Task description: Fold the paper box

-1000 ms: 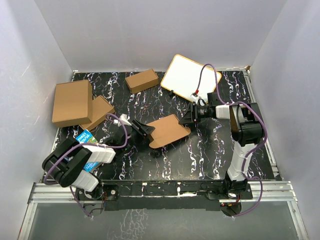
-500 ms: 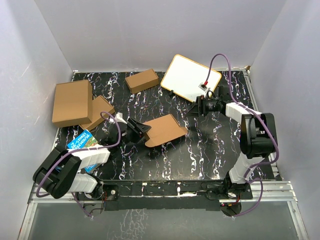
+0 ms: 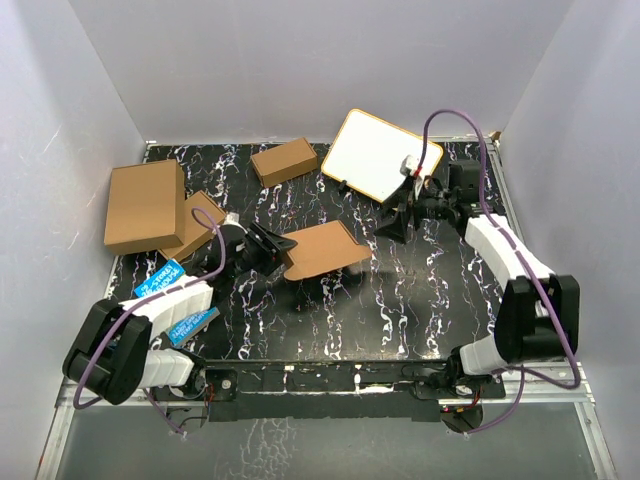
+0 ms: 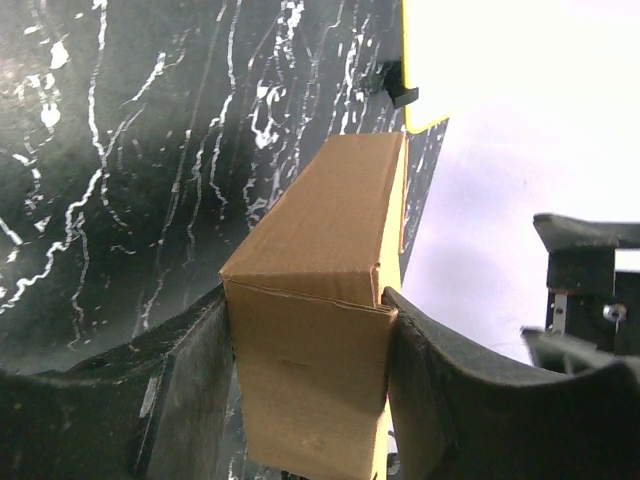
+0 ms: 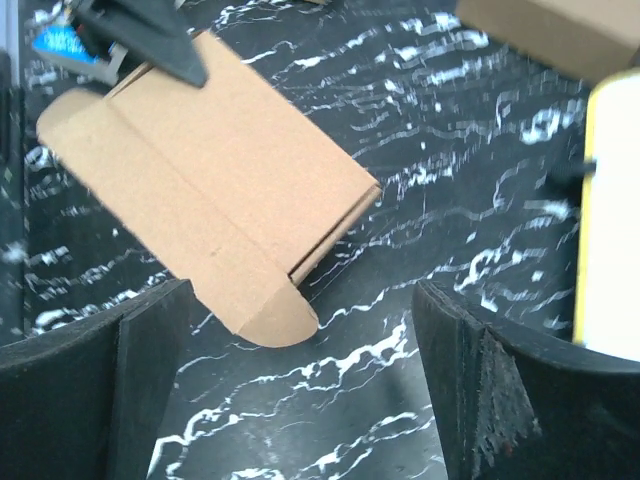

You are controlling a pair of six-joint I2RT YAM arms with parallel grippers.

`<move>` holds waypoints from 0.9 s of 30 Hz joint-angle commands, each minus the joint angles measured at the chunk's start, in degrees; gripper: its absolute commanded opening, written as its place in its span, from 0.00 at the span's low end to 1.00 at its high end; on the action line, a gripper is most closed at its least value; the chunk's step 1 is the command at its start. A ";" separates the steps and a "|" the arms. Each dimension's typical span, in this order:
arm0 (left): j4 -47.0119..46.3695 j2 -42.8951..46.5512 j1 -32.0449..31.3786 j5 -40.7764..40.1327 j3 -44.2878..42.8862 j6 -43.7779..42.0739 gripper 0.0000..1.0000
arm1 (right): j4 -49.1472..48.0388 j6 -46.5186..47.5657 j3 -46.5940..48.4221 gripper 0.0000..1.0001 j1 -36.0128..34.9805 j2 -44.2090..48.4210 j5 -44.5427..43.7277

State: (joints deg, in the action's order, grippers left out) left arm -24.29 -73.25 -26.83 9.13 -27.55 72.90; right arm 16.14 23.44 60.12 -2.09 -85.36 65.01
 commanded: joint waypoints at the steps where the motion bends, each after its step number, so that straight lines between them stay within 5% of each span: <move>1: 5.15 0.56 1.41 4.98 -5.31 1.88 0.35 | 0.79 24.54 -4.26 1.00 -4.19 7.29 3.35; 5: 8.81 -1.37 2.11 7.40 -8.27 4.63 0.35 | 2.90 37.50 -7.10 0.99 -9.25 9.98 1.30; 11: 14.53 -4.43 2.78 10.28 -13.16 7.83 0.36 | -3.26 38.78 -7.61 0.99 -17.74 9.59 -15.16; 19: 20.68 -7.84 4.12 11.14 -17.71 12.13 0.37 | -4.91 42.21 -10.17 0.99 -26.40 10.21 -23.22; 27: 20.47 -8.99 5.07 13.21 -18.83 15.10 0.38 | -22.01 38.32 -16.80 0.99 -35.43 8.95 -40.27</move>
State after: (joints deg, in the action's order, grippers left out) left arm -4.10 -82.30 -22.37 19.40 -44.07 85.41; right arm 8.25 62.61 45.69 -33.67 -76.23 35.42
